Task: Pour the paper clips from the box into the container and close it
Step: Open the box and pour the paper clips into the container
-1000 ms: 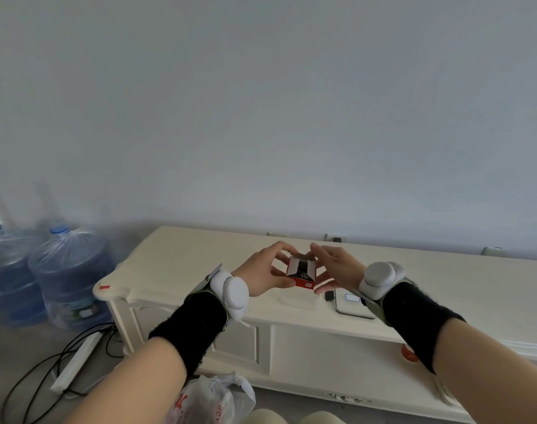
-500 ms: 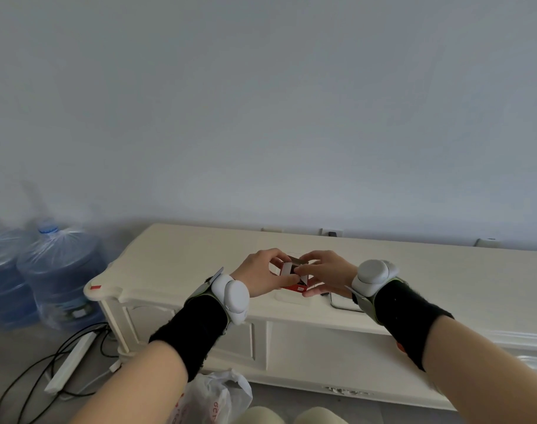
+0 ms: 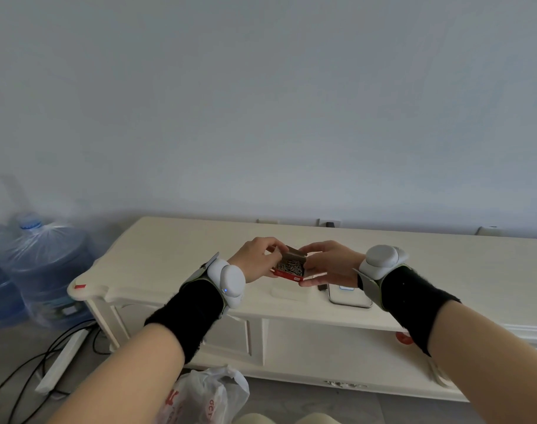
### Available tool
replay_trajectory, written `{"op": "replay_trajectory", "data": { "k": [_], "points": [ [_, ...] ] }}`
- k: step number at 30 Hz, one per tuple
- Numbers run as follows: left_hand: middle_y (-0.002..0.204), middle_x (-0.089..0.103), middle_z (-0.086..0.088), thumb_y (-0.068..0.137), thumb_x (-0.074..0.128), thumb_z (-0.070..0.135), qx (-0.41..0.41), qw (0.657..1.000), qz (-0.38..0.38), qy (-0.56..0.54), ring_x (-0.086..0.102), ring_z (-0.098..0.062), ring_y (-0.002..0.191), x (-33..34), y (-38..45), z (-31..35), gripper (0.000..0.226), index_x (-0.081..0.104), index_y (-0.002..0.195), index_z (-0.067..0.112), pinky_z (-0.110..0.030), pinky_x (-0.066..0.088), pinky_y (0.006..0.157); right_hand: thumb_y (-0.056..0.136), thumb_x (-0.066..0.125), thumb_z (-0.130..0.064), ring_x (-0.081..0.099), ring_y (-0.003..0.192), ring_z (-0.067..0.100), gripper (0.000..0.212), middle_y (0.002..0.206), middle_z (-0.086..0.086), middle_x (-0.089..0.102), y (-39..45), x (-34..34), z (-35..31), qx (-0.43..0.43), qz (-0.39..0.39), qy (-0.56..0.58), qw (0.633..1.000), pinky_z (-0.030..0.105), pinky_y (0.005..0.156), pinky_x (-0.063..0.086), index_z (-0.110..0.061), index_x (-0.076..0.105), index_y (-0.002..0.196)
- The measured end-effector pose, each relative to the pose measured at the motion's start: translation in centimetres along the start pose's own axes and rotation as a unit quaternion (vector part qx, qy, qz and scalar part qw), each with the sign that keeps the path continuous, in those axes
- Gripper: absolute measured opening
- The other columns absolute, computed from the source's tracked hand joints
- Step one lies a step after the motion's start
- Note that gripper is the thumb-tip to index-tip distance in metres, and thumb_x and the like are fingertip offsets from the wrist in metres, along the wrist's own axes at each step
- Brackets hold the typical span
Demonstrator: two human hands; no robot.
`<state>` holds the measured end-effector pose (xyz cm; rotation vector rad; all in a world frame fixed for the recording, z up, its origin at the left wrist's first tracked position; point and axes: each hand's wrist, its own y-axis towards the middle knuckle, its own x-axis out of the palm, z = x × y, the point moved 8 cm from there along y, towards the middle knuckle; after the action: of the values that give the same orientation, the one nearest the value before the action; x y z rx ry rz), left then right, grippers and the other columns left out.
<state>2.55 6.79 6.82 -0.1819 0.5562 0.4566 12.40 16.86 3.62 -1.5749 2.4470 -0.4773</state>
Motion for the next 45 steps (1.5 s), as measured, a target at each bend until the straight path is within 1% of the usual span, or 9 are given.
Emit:
{"op": "replay_trajectory", "data": {
  "k": [7,13,18,24,29,33,36,41,45],
  "points": [
    [0.127,0.059,-0.011,0.091,0.051,0.008,0.009,0.999,-0.048,0.009,0.065,-0.034,0.109,0.2,4.0,-1.1,0.029,0.062,0.118,0.011,-0.040,0.056,0.092,0.083,0.053,0.018,0.068,0.087,0.031,0.034,0.097,0.017,0.064,3.3,-2.7,-0.3,-0.031,-0.027,-0.003,0.999,0.038,0.067,0.062,-0.008,0.064,0.100],
    [0.126,0.061,-0.005,0.086,0.057,-0.001,0.061,0.997,-0.026,0.046,0.066,-0.030,0.107,0.0,7.8,-1.9,0.032,0.063,0.113,0.014,-0.031,0.050,0.096,0.081,0.055,0.018,0.067,0.080,0.027,0.043,0.095,0.013,0.063,6.4,-4.8,-0.8,-0.095,0.046,-0.049,0.993,0.036,0.068,0.062,-0.018,0.063,0.103],
    [0.118,0.055,-0.008,0.083,0.054,-0.012,0.103,0.993,0.015,0.059,0.065,-0.026,0.102,0.5,10.0,-2.7,0.033,0.062,0.107,0.009,-0.029,0.053,0.092,0.080,0.054,0.019,0.065,0.089,0.029,0.049,0.101,0.013,0.061,8.1,-5.6,-1.3,-0.146,0.108,-0.154,0.971,0.048,0.085,0.057,-0.008,0.054,0.121],
    [0.094,0.046,0.000,0.081,0.052,-0.011,0.189,0.970,0.052,0.141,0.060,-0.024,0.090,1.4,10.6,-3.3,0.034,0.041,0.083,0.021,-0.040,0.052,0.086,0.083,0.052,0.015,0.063,0.099,0.020,0.044,0.107,0.005,0.058,8.4,-5.2,-1.6,-0.219,0.163,-0.300,0.914,0.009,0.073,0.050,-0.008,0.050,0.121],
    [0.091,0.043,-0.004,0.081,0.053,-0.006,0.234,0.947,0.083,0.203,0.046,-0.034,0.071,2.1,10.3,-3.2,0.044,0.026,0.080,0.028,-0.048,0.046,0.066,0.079,0.048,0.021,0.063,0.095,0.029,0.038,0.104,0.012,0.061,7.9,-4.9,-1.8,-0.294,0.210,-0.360,0.860,0.008,0.076,0.048,0.003,0.051,0.112],
    [0.093,0.042,-0.002,0.081,0.050,-0.008,0.237,0.943,0.090,0.214,0.046,-0.036,0.070,2.2,10.2,-3.0,0.050,0.020,0.078,0.032,-0.051,0.046,0.065,0.079,0.048,0.020,0.063,0.089,0.033,0.033,0.103,0.016,0.063,7.8,-5.2,-1.6,-0.299,0.236,-0.360,0.852,0.001,0.072,0.044,0.004,0.050,0.108],
    [0.093,0.043,-0.004,0.080,0.050,-0.008,0.235,0.943,0.089,0.217,0.048,-0.036,0.071,2.0,10.2,-2.9,0.052,0.019,0.077,0.033,-0.054,0.046,0.067,0.079,0.047,0.020,0.063,0.091,0.034,0.034,0.106,0.018,0.062,7.8,-5.1,-1.6,-0.296,0.233,-0.358,0.854,0.007,0.075,0.046,0.003,0.049,0.109],
    [0.093,0.044,-0.005,0.078,0.052,-0.009,0.240,0.942,0.086,0.218,0.048,-0.036,0.072,1.7,10.2,-2.7,0.054,0.018,0.077,0.034,-0.054,0.047,0.067,0.079,0.047,0.020,0.062,0.095,0.035,0.035,0.106,0.017,0.062,7.5,-4.6,-2.0,-0.301,0.219,-0.358,0.856,0.031,0.083,0.053,0.002,0.048,0.109],
    [0.094,0.045,-0.006,0.079,0.051,-0.009,0.237,0.942,0.089,0.221,0.048,-0.036,0.074,1.3,10.0,-2.6,0.051,0.020,0.078,0.032,-0.052,0.046,0.067,0.080,0.047,0.020,0.063,0.098,0.035,0.035,0.106,0.017,0.061,7.3,-4.2,-2.2,-0.295,0.207,-0.360,0.861,0.035,0.085,0.055,0.002,0.048,0.110]
  ]
}}
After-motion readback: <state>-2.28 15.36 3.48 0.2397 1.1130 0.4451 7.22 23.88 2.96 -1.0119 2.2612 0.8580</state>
